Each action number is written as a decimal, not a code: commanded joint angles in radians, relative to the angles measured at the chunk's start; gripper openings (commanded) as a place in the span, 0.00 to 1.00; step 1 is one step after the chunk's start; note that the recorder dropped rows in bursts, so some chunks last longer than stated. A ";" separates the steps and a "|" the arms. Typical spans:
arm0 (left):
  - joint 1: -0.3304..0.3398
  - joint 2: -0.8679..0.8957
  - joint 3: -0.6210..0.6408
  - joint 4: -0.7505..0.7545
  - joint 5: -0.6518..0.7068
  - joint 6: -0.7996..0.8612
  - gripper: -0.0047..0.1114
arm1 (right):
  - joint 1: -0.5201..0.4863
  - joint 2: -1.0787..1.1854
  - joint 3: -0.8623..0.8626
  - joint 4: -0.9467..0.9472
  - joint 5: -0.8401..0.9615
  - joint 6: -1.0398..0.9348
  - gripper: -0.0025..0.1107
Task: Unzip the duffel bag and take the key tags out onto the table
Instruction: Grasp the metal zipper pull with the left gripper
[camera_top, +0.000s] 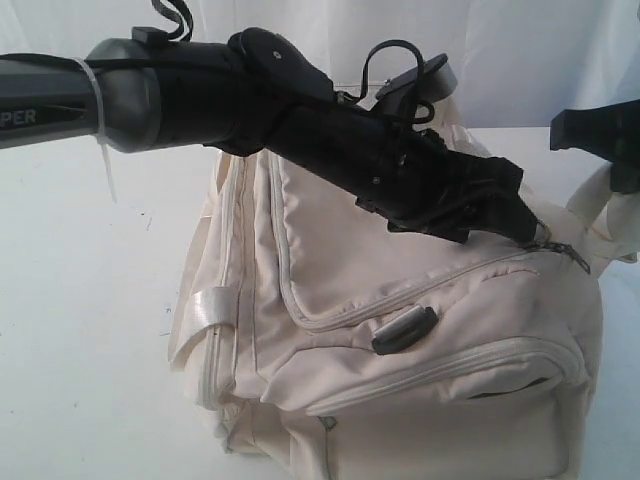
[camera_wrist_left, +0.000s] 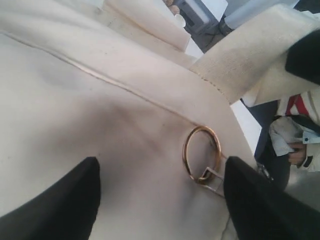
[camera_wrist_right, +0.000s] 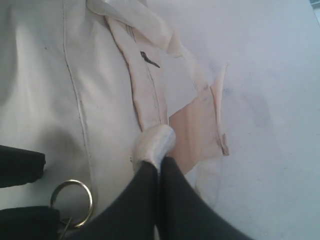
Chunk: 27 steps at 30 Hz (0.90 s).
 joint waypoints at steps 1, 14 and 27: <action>-0.003 0.005 -0.006 -0.094 0.032 0.051 0.61 | 0.000 -0.024 -0.012 -0.055 -0.060 0.005 0.02; -0.003 0.011 -0.006 -0.244 0.064 0.210 0.55 | 0.000 -0.024 -0.012 -0.061 -0.062 0.005 0.02; -0.003 0.027 -0.006 -0.242 0.075 0.231 0.22 | 0.000 -0.024 -0.012 -0.061 -0.062 0.005 0.02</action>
